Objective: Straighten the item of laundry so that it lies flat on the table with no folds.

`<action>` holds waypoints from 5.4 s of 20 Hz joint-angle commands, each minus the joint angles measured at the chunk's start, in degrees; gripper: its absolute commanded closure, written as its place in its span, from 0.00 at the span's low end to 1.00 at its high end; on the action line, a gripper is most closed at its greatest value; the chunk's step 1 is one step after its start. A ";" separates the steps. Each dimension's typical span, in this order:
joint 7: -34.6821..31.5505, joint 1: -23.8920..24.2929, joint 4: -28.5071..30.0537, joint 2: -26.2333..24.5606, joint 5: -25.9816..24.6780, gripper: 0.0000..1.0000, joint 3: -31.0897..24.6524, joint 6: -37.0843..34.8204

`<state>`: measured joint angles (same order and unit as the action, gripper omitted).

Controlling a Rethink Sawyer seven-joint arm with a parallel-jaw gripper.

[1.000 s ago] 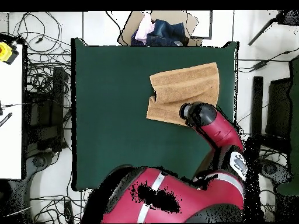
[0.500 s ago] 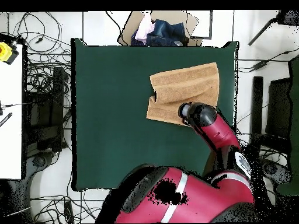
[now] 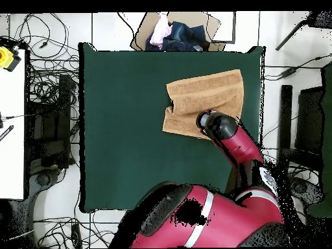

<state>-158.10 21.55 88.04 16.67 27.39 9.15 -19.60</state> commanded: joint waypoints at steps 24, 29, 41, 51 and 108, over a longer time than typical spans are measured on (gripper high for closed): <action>-4.99 -1.75 -0.75 -3.38 -2.20 0.00 -2.58 -23.63; -5.58 -2.11 -0.66 -3.30 -2.19 0.00 -2.02 -26.11; -6.33 -3.03 -1.11 -3.55 -2.27 0.00 -0.37 -26.18; -12.73 -8.73 -5.66 -6.30 -2.02 0.00 8.59 -9.97; -12.28 -15.98 -4.84 -9.64 7.93 1.00 16.83 1.00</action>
<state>-158.10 6.01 83.28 8.47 32.16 28.17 -21.29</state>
